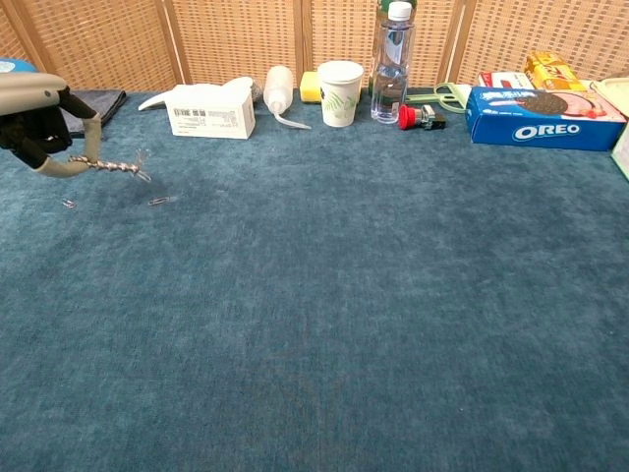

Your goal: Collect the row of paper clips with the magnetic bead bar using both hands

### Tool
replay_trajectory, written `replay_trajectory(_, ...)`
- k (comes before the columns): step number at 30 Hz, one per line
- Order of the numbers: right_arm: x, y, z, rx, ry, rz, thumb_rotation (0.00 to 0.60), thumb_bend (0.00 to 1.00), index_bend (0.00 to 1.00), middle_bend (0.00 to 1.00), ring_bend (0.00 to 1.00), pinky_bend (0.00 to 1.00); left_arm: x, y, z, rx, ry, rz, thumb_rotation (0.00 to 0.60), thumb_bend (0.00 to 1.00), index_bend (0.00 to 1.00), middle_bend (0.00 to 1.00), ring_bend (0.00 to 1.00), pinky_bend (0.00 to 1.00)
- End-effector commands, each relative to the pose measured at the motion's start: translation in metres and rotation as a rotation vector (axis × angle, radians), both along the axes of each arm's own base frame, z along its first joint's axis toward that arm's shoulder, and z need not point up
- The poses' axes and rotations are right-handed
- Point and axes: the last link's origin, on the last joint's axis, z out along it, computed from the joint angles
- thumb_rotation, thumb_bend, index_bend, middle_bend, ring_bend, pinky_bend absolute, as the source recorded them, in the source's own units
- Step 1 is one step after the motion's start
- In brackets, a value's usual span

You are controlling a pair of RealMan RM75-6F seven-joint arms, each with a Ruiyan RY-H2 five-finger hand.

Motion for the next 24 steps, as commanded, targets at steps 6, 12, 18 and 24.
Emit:
replay_trajectory(6, -0.002, 0.001, 0.0, 0.002, -0.002, -0.005, 0.6, 0.41, 0.57, 0.61, 0.62, 0.83, 0.001, 0.0, -0.011, -0.025, -0.004, 0.006, 0.6, 0.71, 0.61, 0.93, 1.0, 1.0)
replay_trajectory(12, -0.004, 0.003, 0.002, -0.002, -0.001, -0.012, 0.6, 0.41, 0.57, 0.61, 0.62, 0.83, 0.002, 0.003, -0.022, -0.04, 0.004, 0.005, 0.6, 0.71, 0.61, 0.93, 1.0, 1.0)
replay_trajectory(18, -0.004, 0.003, 0.003, -0.004, 0.0, -0.014, 0.6, 0.41, 0.57, 0.61, 0.62, 0.83, 0.002, 0.006, -0.029, -0.049, 0.011, 0.013, 0.6, 0.71, 0.61, 0.93, 1.0, 1.0)
replay_trajectory(24, -0.004, 0.003, 0.002, 0.0, 0.001, -0.019, 0.6, 0.41, 0.57, 0.61, 0.62, 0.83, -0.001, 0.007, -0.035, -0.064, 0.023, 0.021, 0.6, 0.71, 0.61, 0.93, 1.0, 1.0)
